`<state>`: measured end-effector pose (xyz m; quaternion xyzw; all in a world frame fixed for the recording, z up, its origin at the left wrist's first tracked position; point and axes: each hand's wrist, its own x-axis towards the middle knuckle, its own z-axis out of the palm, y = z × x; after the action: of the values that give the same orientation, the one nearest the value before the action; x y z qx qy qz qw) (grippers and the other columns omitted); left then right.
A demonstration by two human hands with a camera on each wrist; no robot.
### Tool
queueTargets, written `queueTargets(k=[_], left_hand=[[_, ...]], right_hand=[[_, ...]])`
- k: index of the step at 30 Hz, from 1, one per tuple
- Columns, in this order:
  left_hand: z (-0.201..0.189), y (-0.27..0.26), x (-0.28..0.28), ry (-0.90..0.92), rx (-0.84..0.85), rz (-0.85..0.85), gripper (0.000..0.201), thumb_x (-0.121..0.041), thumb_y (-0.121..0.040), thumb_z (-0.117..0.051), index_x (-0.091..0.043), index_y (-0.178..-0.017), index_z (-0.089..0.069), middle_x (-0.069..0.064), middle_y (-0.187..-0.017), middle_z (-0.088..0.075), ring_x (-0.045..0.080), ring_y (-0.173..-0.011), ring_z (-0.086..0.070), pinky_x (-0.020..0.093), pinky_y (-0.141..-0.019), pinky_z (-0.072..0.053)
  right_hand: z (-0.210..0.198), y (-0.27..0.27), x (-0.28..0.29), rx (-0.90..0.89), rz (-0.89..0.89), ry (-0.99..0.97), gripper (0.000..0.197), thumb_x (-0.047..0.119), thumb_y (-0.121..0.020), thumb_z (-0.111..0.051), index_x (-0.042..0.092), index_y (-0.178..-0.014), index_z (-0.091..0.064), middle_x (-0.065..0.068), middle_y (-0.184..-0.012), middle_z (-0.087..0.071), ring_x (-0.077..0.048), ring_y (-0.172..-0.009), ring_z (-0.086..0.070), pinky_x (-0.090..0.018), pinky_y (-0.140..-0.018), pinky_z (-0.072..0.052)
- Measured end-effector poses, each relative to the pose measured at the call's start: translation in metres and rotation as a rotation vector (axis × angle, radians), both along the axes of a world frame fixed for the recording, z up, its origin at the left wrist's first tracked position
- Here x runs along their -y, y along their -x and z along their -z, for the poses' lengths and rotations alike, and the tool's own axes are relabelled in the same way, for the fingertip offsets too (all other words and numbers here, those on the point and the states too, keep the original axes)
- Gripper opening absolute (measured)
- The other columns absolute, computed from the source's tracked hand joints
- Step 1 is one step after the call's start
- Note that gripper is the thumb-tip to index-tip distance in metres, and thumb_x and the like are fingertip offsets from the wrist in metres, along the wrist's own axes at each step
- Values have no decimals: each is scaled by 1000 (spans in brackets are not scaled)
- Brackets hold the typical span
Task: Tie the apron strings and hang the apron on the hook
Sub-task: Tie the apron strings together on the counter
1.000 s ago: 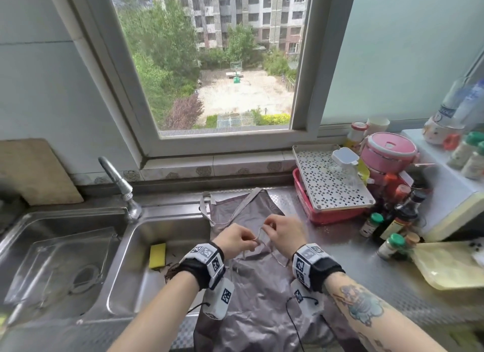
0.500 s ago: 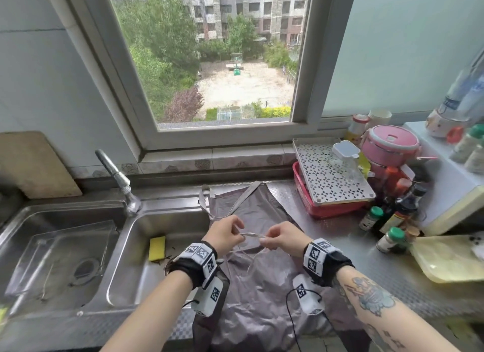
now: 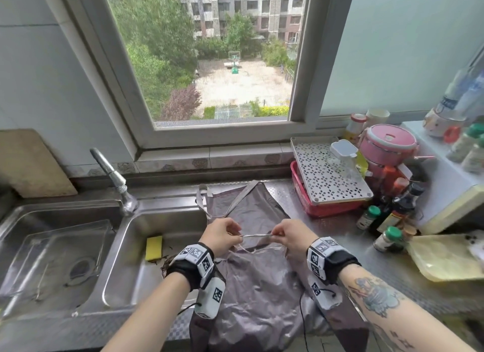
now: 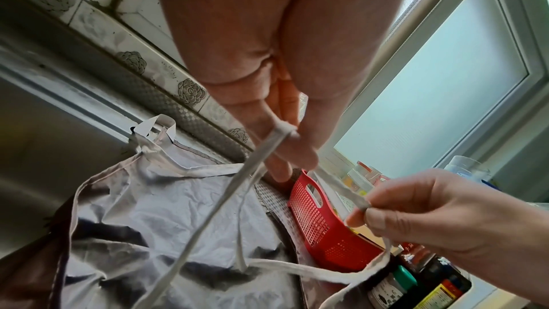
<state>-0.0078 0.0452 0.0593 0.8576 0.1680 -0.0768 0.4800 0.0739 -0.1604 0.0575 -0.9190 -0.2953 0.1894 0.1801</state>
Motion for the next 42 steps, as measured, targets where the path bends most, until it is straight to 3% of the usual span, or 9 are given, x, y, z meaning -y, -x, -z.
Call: queueTargets(k=[4,9,17,26,29,32,35,39,42], left_hand=[[2,0,1,-65,-20,1,15,-25,-72,-70,-17,-84,-71,0,-81,-76,15,-77,-71,35,-81,-58],[1,-2,5,-198,-33,-10,23,-9,-80,-54,-17,-88,-74,1,-88,-77,11,-76,-65,21,-80,-51],[13,-5,4,-354,-66,94,15,-17,-82,-65,-11,-90,-75,12,-97,-74,25,-95,-67,23,-81,-46],[25,0,-25,-534,-302,150,21,-17,-83,-58,-7,-95,-71,18,-106,-71,33,-101,-65,32,-86,-50],[28,5,-37,-575,-413,185,22,-23,-77,-56,-12,-91,-70,16,-105,-71,33,-99,-65,35,-85,-54],[20,6,-30,-361,-347,166,19,-30,-66,-59,-14,-70,-69,7,-91,-72,23,-85,-65,28,-74,-52],[14,4,-16,257,-138,-5,26,-11,-74,-51,3,-83,-70,2,-98,-75,19,-84,-64,33,-75,-51],[4,4,6,908,0,-164,26,-1,-86,-38,-8,-65,-51,12,-70,-71,25,-68,-68,35,-66,-53],[8,-1,22,862,21,-152,22,-7,-94,-45,-7,-74,-53,2,-49,-57,14,-42,-54,26,-49,-51]], right_hand=[[4,2,3,165,-60,138,20,27,-91,-56,20,-103,-71,-5,-96,-74,-27,-91,-66,-32,-76,-49],[4,1,6,132,-33,137,25,15,-91,-48,17,-112,-61,-15,-103,-70,-36,-95,-65,-38,-83,-52],[7,-13,6,158,-133,325,23,1,-85,-48,16,-87,-65,-13,-97,-71,-32,-94,-65,-30,-70,-42],[7,-18,31,-33,-120,543,30,8,-89,-49,1,-115,-64,-21,-120,-65,-36,-112,-62,-37,-93,-49],[1,-24,47,-153,38,386,25,25,-85,-55,9,-88,-73,-12,-93,-72,-28,-91,-67,-31,-80,-51],[9,-24,45,-421,386,-276,19,18,-74,-59,15,-56,-65,-4,-61,-57,-16,-60,-50,-31,-62,-41],[14,-11,26,-938,612,-910,26,16,-65,-53,0,-71,-73,-19,-78,-70,-27,-73,-60,-33,-77,-46],[15,11,-6,-1139,487,-1060,32,4,-90,-45,5,-62,-60,-18,-72,-71,-30,-67,-68,-37,-74,-53],[21,24,-24,-967,388,-924,18,7,-92,-58,4,-79,-69,-10,-60,-62,-17,-47,-58,-27,-53,-53]])
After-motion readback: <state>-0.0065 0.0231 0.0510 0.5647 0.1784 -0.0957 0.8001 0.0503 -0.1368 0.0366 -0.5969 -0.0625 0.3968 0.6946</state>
